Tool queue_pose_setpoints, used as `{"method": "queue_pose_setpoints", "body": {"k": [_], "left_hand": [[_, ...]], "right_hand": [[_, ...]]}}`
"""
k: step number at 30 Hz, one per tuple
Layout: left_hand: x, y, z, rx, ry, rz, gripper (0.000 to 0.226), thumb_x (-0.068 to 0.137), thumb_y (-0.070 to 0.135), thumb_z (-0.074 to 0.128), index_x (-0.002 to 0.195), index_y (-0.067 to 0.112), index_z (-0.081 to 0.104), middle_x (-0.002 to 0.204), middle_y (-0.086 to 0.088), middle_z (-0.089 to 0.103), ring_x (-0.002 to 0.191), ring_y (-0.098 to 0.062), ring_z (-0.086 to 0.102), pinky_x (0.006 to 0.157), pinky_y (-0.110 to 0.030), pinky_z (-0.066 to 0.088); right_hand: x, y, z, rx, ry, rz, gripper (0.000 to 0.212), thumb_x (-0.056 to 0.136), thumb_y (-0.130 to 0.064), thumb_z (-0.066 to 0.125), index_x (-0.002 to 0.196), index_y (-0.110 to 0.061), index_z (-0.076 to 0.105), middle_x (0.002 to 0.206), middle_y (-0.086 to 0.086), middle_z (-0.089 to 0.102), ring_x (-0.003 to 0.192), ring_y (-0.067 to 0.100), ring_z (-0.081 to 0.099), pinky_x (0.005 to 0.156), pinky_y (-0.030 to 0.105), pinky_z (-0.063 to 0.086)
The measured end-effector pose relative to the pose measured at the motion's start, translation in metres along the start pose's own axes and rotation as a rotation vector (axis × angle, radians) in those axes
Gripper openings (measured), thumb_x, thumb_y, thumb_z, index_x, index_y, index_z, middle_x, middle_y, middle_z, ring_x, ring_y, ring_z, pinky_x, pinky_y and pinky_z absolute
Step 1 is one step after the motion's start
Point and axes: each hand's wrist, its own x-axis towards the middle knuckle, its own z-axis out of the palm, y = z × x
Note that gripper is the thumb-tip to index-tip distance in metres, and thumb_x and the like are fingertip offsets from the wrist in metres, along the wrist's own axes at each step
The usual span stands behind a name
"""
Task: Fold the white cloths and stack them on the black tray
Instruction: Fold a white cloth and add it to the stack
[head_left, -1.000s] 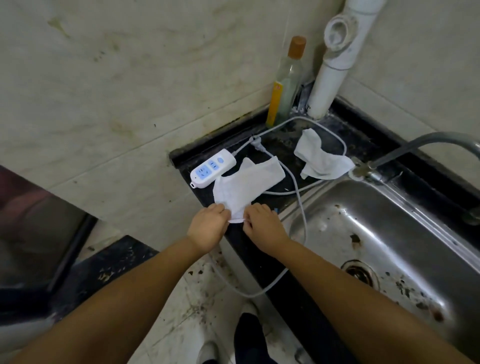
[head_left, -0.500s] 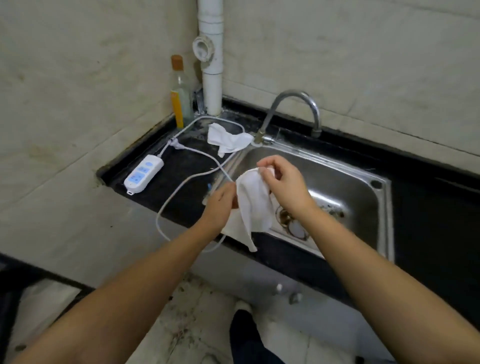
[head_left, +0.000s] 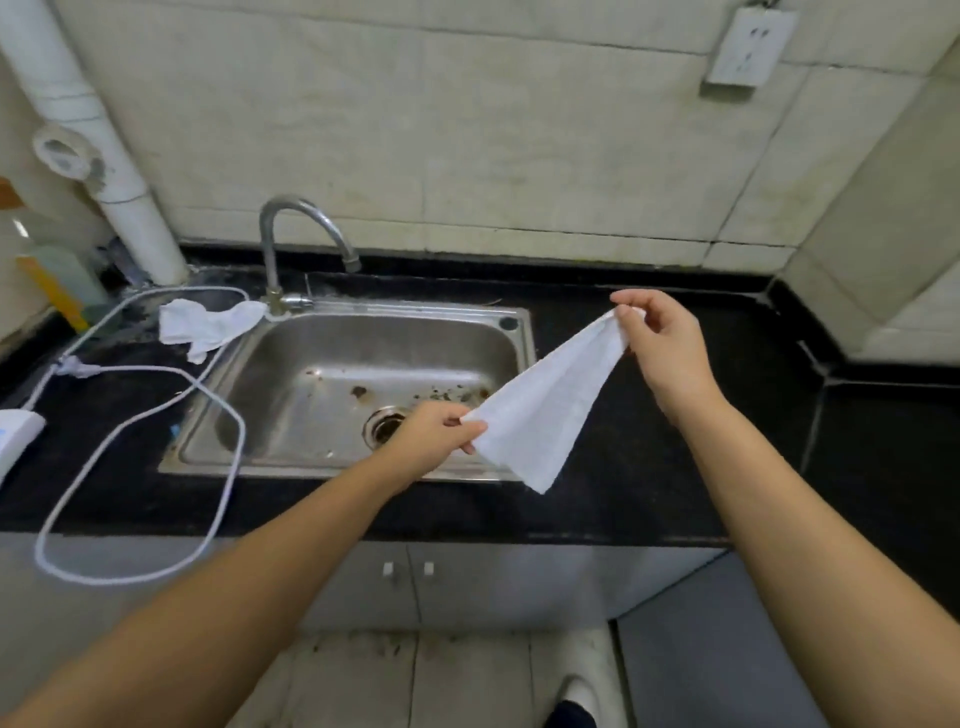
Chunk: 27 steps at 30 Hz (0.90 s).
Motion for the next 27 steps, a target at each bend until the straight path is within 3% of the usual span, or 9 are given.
{"method": "queue_pose_setpoints", "body": {"k": [2, 5, 8, 10, 12, 14, 19, 22, 27], "left_hand": [[0.029, 0.024, 0.024, -0.058, 0.068, 0.017, 0.023, 0.091, 0.018, 0.058, 0.069, 0.010, 0.061, 0.069, -0.005, 0.059, 0.067, -0.014, 0.055, 0.069, -0.030, 0.044], [0.074, 0.075, 0.064, -0.148, 0.197, 0.089, 0.028, 0.090, 0.023, 0.059, 0.066, 0.010, 0.054, 0.066, -0.009, 0.041, 0.065, -0.017, 0.040, 0.066, -0.030, 0.033], [0.113, 0.129, 0.106, -0.234, 0.241, 0.159, 0.029, 0.093, 0.022, 0.056, 0.078, -0.002, 0.062, 0.073, -0.013, 0.052, 0.070, -0.020, 0.047, 0.066, -0.030, 0.039], [0.132, 0.151, 0.128, -0.267, 0.252, 0.184, 0.029, 0.095, 0.022, 0.053, 0.095, -0.004, 0.065, 0.090, -0.019, 0.064, 0.082, -0.026, 0.059, 0.077, -0.035, 0.048], [0.147, 0.159, 0.145, -0.301, 0.239, 0.174, 0.027, 0.093, 0.027, 0.055, 0.097, 0.003, 0.067, 0.101, -0.019, 0.068, 0.096, -0.033, 0.064, 0.090, -0.043, 0.049], [0.158, 0.156, 0.161, -0.322, 0.180, 0.139, 0.023, 0.090, 0.031, 0.057, 0.091, 0.011, 0.069, 0.099, -0.017, 0.068, 0.096, -0.034, 0.064, 0.092, -0.046, 0.049], [0.154, 0.111, 0.207, -0.347, -0.043, 0.002, 0.015, 0.095, 0.014, 0.052, 0.092, 0.010, 0.067, 0.093, -0.007, 0.065, 0.089, -0.017, 0.061, 0.084, -0.030, 0.052], [0.138, 0.065, 0.224, -0.328, -0.169, -0.139, 0.015, 0.094, 0.012, 0.053, 0.092, 0.007, 0.067, 0.092, -0.007, 0.066, 0.086, -0.014, 0.061, 0.083, -0.028, 0.053], [0.127, 0.019, 0.238, -0.233, -0.188, -0.304, 0.016, 0.092, 0.012, 0.057, 0.079, 0.011, 0.065, 0.076, 0.002, 0.069, 0.073, -0.010, 0.063, 0.063, -0.017, 0.052]], "right_hand": [[0.024, 0.026, -0.054, -0.071, 0.001, 0.043, 0.023, 0.095, -0.016, 0.051, 0.115, -0.021, 0.063, 0.108, -0.002, 0.062, 0.098, 0.011, 0.057, 0.086, 0.027, 0.048], [0.059, 0.062, -0.125, -0.156, -0.009, 0.082, 0.022, 0.094, -0.016, 0.053, 0.111, -0.021, 0.065, 0.106, 0.003, 0.064, 0.098, 0.017, 0.057, 0.091, 0.035, 0.048], [0.083, 0.081, -0.180, -0.156, 0.049, 0.100, 0.016, 0.094, -0.016, 0.054, 0.105, -0.017, 0.066, 0.101, 0.001, 0.065, 0.094, 0.014, 0.058, 0.086, 0.030, 0.049], [0.093, 0.090, -0.206, -0.150, 0.085, 0.104, 0.015, 0.093, -0.018, 0.053, 0.102, -0.015, 0.065, 0.097, -0.002, 0.065, 0.090, 0.010, 0.058, 0.079, 0.023, 0.047], [0.096, 0.100, -0.226, -0.142, 0.097, 0.115, 0.014, 0.094, -0.019, 0.053, 0.100, -0.015, 0.065, 0.093, -0.005, 0.063, 0.087, 0.008, 0.057, 0.074, 0.018, 0.044], [0.092, 0.115, -0.241, -0.136, 0.093, 0.141, 0.013, 0.094, -0.019, 0.053, 0.100, -0.015, 0.064, 0.092, -0.006, 0.063, 0.086, 0.005, 0.057, 0.074, 0.017, 0.044], [0.052, 0.170, -0.265, -0.124, 0.045, 0.268, 0.008, 0.092, -0.013, 0.056, 0.093, -0.016, 0.063, 0.078, -0.007, 0.061, 0.065, -0.008, 0.056, 0.060, 0.002, 0.041], [0.016, 0.212, -0.264, -0.136, -0.112, 0.419, 0.012, 0.091, -0.012, 0.059, 0.084, -0.020, 0.065, 0.079, -0.001, 0.063, 0.071, 0.005, 0.056, 0.068, 0.016, 0.045], [-0.023, 0.254, -0.246, -0.155, -0.281, 0.637, 0.007, 0.090, -0.013, 0.061, 0.087, -0.013, 0.067, 0.090, 0.018, 0.067, 0.079, 0.019, 0.060, 0.079, 0.036, 0.049]]}}
